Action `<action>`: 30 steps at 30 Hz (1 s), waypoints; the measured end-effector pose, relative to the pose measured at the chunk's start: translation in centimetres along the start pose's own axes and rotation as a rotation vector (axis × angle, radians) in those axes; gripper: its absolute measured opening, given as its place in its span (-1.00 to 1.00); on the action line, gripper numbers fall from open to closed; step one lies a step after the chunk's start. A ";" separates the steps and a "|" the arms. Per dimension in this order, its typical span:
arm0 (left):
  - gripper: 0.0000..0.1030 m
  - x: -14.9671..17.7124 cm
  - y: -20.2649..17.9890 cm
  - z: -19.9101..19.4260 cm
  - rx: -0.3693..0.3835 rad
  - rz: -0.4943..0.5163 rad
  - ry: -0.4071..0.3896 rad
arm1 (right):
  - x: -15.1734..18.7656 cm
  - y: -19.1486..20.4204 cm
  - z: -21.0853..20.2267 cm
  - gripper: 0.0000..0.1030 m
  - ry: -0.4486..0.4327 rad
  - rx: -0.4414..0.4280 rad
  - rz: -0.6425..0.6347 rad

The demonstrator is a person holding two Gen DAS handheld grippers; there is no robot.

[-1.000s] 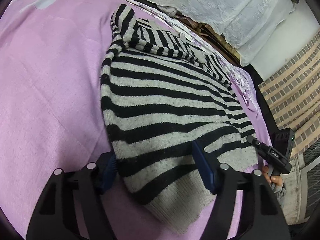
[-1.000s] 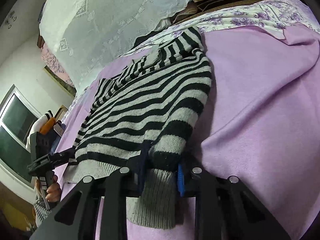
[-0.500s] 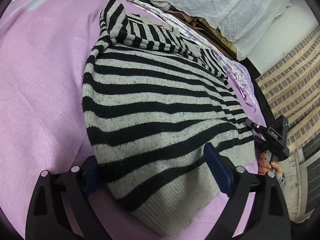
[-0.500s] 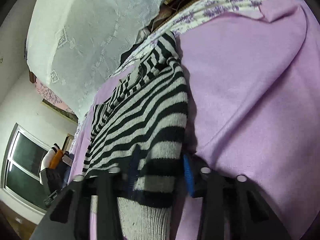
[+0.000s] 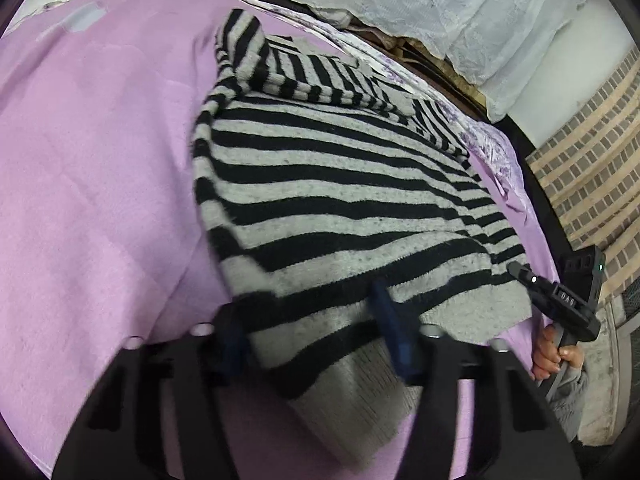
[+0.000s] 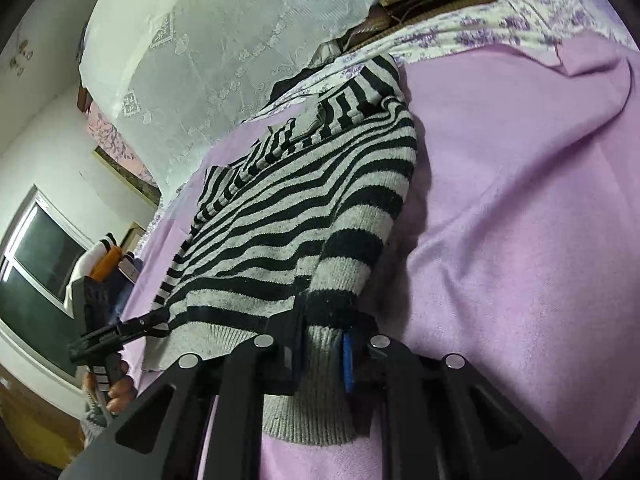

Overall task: Fold small clothes
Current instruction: 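Lift the grey hem with both tools and fold it over toward the collar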

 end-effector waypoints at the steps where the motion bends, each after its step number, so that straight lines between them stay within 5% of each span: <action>1: -0.23 -0.1 0.2 -0.1 0.007 -0.012 -0.002 | 0.0 0.1 -0.1 -0.71 -0.004 0.003 -0.001; 5: -0.74 -0.7 1.1 -0.4 0.009 -0.055 -0.010 | -0.5 0.1 -0.9 -0.72 -0.037 0.001 -0.006; 10: -0.76 -1.4 0.7 -0.6 -0.001 -0.029 -0.014 | -1.3 1.0 -1.3 -0.72 -0.060 -0.001 -0.037; 14: -0.59 -0.3 0.6 0.5 -0.025 -0.015 0.037 | -0.7 0.4 -0.6 -0.72 -0.028 0.000 -0.014; 18: -0.22 0.1 0.2 0.5 0.033 -0.035 0.050 | -0.5 0.2 -0.3 -0.71 -0.014 -0.011 0.003; 22: -0.19 0.3 -0.8 1.0 -0.010 0.025 0.041 | -0.1 -0.1 0.1 -0.71 0.005 -0.010 0.018; 23: -0.23 0.3 -0.8 0.9 -0.014 0.028 0.038 | -0.1 -0.1 0.1 -0.71 0.004 -0.011 0.022; 26: -0.83 0.0 0.0 0.4 -0.012 -0.010 0.021 | -0.4 -0.1 -0.3 -0.71 -0.017 -0.010 0.021; 30: -0.87 -1.0 0.3 -0.6 0.043 -0.058 0.005 | -1.5 0.7 -1.4 -0.72 -0.061 -0.041 0.014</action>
Point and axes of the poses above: each gripper's, at about its wrist camera, not at the fingertips, and z roughly the way its jaws point, y to its left, x to its underside, the point moved 8 cm from there along z, roughly the way its jaws point, and after that the axes turned 9 degrees about -z, right-handed, at the moved point
